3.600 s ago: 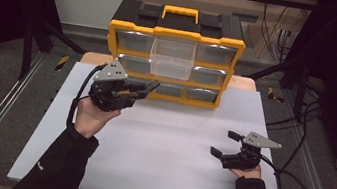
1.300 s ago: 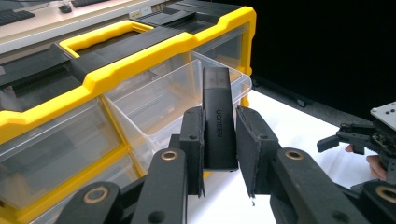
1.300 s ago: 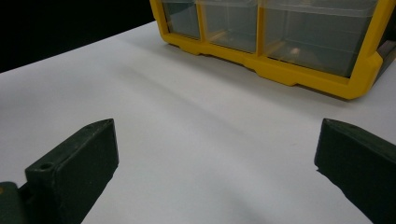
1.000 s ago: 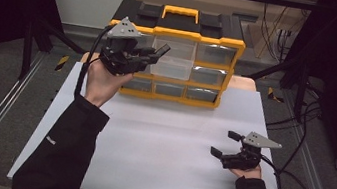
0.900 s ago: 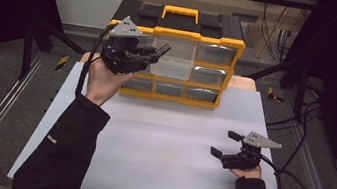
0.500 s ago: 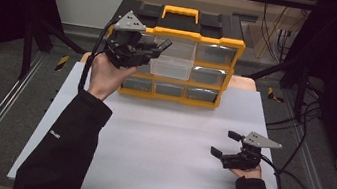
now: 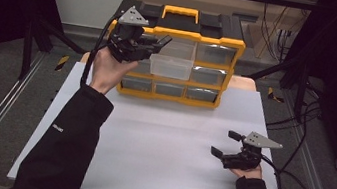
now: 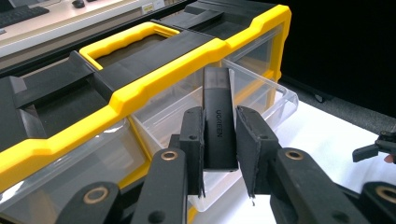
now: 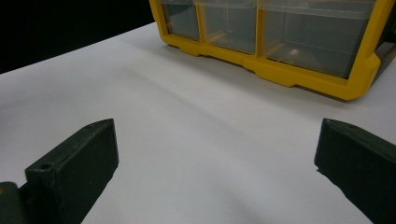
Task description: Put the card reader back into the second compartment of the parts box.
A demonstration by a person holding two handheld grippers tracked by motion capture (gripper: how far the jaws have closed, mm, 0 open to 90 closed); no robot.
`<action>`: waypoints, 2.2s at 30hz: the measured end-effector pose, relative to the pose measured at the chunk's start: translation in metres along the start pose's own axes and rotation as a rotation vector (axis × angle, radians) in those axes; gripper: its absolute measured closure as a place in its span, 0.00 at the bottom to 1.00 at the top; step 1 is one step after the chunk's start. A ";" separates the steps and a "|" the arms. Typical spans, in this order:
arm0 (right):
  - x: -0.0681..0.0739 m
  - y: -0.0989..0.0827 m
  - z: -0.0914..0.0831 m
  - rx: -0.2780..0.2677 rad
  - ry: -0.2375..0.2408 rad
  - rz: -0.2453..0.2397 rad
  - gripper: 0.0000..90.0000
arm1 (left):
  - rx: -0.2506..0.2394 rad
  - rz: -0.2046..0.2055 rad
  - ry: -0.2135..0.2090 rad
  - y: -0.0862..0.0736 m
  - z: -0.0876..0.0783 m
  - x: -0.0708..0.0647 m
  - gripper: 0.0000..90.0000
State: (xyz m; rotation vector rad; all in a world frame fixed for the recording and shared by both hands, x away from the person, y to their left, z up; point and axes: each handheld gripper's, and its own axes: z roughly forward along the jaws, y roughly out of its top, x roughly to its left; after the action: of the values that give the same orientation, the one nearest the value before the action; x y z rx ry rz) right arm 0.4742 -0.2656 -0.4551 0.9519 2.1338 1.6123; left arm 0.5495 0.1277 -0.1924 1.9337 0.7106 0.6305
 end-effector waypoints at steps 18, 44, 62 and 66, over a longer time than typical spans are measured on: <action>0.000 0.000 0.001 0.001 0.003 0.002 0.00 | 0.033 0.012 0.010 0.004 0.025 0.005 0.80; 0.000 -0.001 0.001 0.005 0.001 0.002 0.00 | 0.081 0.017 0.008 -0.005 0.049 0.012 0.80; 0.000 -0.001 0.001 0.005 0.002 0.005 0.00 | 0.086 0.015 0.025 -0.008 0.053 0.012 0.79; 0.000 -0.001 0.001 0.004 0.002 0.004 0.00 | 0.055 -0.003 0.020 -0.007 0.049 0.012 0.71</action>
State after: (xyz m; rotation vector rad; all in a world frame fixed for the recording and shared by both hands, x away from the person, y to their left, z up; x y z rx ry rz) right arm 0.4745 -0.2649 -0.4562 0.9564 2.1390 1.6116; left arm 0.5901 0.1098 -0.2180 1.9794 0.7504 0.6353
